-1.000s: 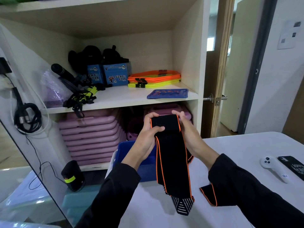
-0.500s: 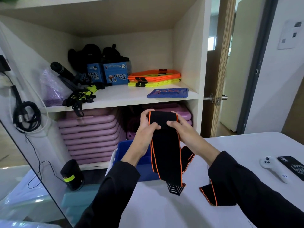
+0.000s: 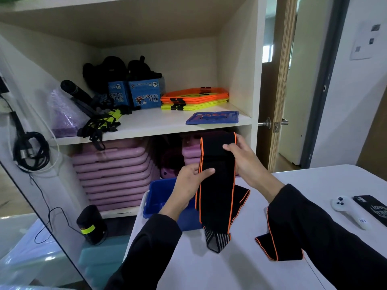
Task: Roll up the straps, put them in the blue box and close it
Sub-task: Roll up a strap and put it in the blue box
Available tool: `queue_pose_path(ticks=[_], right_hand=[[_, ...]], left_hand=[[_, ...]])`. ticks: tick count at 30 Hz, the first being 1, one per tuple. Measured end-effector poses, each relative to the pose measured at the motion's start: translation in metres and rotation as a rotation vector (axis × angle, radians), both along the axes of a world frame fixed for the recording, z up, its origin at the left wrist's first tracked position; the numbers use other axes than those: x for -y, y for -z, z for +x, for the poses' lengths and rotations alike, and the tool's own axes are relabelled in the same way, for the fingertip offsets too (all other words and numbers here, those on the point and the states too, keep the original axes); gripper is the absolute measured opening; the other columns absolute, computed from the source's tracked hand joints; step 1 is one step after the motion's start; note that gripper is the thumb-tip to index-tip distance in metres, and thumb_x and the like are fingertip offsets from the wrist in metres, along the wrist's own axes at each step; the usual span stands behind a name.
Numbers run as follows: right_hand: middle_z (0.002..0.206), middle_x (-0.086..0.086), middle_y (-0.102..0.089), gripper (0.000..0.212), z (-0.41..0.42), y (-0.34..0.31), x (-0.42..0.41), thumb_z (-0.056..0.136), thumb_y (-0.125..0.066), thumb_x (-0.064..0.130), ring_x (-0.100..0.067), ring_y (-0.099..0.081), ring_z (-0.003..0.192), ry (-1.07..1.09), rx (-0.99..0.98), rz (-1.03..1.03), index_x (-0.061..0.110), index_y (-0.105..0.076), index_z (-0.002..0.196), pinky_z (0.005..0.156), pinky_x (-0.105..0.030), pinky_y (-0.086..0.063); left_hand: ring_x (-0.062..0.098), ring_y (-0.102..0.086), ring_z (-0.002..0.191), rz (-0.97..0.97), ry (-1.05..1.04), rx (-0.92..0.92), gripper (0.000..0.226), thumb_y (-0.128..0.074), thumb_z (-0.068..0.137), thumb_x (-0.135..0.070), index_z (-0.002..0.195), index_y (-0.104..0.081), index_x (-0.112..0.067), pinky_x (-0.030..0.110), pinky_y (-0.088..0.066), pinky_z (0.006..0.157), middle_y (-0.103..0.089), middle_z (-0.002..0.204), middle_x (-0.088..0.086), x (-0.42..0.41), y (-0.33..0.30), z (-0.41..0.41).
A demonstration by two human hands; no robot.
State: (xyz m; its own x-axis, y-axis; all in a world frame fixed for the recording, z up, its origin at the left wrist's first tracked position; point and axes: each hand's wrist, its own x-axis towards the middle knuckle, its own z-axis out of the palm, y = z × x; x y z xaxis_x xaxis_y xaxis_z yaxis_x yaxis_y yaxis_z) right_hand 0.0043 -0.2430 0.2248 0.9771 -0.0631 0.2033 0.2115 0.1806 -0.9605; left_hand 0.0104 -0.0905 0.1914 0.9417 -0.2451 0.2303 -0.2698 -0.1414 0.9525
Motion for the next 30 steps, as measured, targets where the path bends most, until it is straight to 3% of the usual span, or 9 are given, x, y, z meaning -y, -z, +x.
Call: queue_pose_path(ticks=[3,7,10,13,16,23,27,30], right_hand=[[0.101,0.001,-0.062,0.024,0.001,0.0,-0.001,0.092,-0.047,0.013,-0.023,-0.058,0.108,0.007,0.023,0.009,0.029,-0.049,0.109,0.099,-0.049,-0.047],[0.1,0.003,-0.063,0.025,0.001,0.002,-0.002,0.092,-0.048,0.01,-0.019,-0.06,0.103,-0.022,0.055,-0.009,0.03,-0.05,0.108,0.099,-0.046,-0.047],[0.099,0.005,-0.063,0.028,0.001,0.004,-0.004,0.092,-0.048,0.01,-0.015,-0.061,0.099,-0.039,0.069,-0.044,0.036,-0.051,0.103,0.097,-0.043,-0.049],[0.101,0.005,-0.061,0.03,0.0,0.004,-0.005,0.092,-0.048,0.009,-0.018,-0.058,0.105,-0.065,0.087,-0.068,0.036,-0.051,0.104,0.097,-0.043,-0.048],[0.107,0.002,-0.059,0.034,-0.002,0.0,-0.006,0.091,-0.048,0.006,-0.02,-0.056,0.108,-0.103,0.118,-0.104,0.031,-0.048,0.115,0.095,-0.043,-0.049],[0.11,0.008,-0.057,0.045,-0.008,-0.007,-0.002,0.091,-0.051,0.006,-0.011,-0.058,0.102,-0.146,0.168,-0.156,0.028,-0.039,0.129,0.072,-0.021,-0.058],[0.12,0.009,-0.054,0.057,-0.007,-0.002,-0.001,0.089,-0.053,0.003,-0.01,-0.055,0.11,-0.139,0.163,-0.121,0.028,-0.031,0.136,0.073,-0.018,-0.057],[0.12,0.005,-0.055,0.054,-0.006,0.0,0.0,0.089,-0.054,0.002,-0.01,-0.057,0.102,-0.143,0.121,-0.094,0.02,-0.033,0.136,0.059,-0.011,-0.053]], left_hand=[[0.017,-0.069,0.087,0.007,0.034,-0.001,0.012,-0.059,0.087,-0.019,0.09,-0.07,-0.013,0.03,-0.055,0.082,-0.073,0.092,0.005,-0.002,0.0,0.003],[0.011,-0.069,0.082,-0.037,0.118,-0.088,0.014,-0.054,0.09,-0.017,0.09,-0.068,-0.015,0.025,-0.055,0.076,-0.072,0.09,0.002,-0.006,0.003,0.004],[0.016,-0.069,0.088,-0.098,0.169,-0.15,0.016,-0.053,0.091,-0.016,0.096,-0.067,-0.011,0.023,-0.056,0.072,-0.072,0.095,0.006,-0.009,0.006,0.005],[0.023,-0.067,0.101,-0.202,0.19,-0.153,0.02,-0.059,0.086,-0.019,0.106,-0.062,-0.016,0.032,-0.056,0.084,-0.07,0.108,0.008,-0.01,0.0,0.005],[0.026,-0.064,0.107,-0.249,0.175,-0.129,0.041,-0.066,0.08,-0.025,0.118,-0.055,-0.014,0.039,-0.052,0.093,-0.066,0.118,0.012,-0.01,-0.01,0.008],[0.028,-0.065,0.105,-0.268,0.139,-0.058,0.024,-0.056,0.088,-0.018,0.111,-0.06,-0.014,0.039,-0.053,0.092,-0.068,0.112,0.013,-0.006,-0.011,0.012],[0.036,-0.065,0.102,-0.267,-0.02,-0.028,0.019,-0.06,0.086,-0.026,0.101,-0.059,-0.015,0.05,-0.051,0.093,-0.068,0.108,0.021,0.001,-0.006,0.01],[0.039,-0.064,0.102,-0.287,-0.069,-0.033,0.016,-0.062,0.085,-0.027,0.095,-0.058,-0.016,0.053,-0.052,0.092,-0.065,0.108,0.025,0.005,-0.006,0.009]])
